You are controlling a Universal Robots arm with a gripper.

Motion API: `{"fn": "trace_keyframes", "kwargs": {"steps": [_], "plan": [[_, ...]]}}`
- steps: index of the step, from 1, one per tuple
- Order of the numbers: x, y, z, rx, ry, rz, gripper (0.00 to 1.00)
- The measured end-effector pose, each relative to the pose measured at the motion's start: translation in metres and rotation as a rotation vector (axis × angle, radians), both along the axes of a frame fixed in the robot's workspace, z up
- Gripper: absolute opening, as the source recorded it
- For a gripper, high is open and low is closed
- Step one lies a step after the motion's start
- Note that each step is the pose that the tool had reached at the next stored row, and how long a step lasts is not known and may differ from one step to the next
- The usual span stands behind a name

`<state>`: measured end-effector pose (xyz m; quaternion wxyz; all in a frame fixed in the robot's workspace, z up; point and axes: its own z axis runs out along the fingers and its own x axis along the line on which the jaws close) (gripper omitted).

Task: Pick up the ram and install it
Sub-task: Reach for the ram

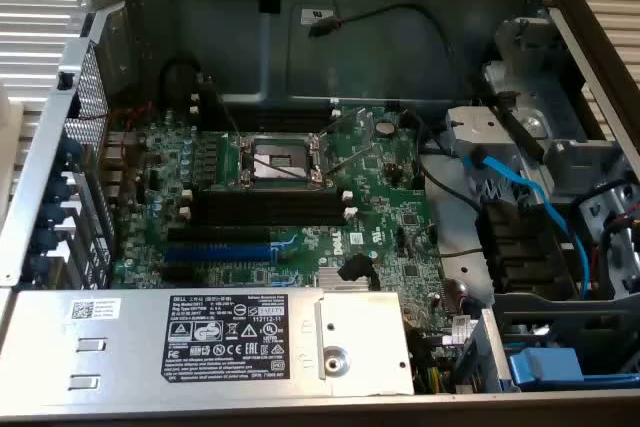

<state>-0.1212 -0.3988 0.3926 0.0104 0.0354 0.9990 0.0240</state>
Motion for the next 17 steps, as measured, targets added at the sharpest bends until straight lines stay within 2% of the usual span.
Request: {"fn": "trace_keyframes", "kwargs": {"steps": [13,15,17], "plan": [[0.0,0.0,0.0,0.0001,0.0,0.0,0.11],[0.0,0.0,0.0001,-0.0001,0.0041,0.0,0.11],[0.0,0.0,0.0013,-0.0001,0.0126,0.0,0.11]]}}
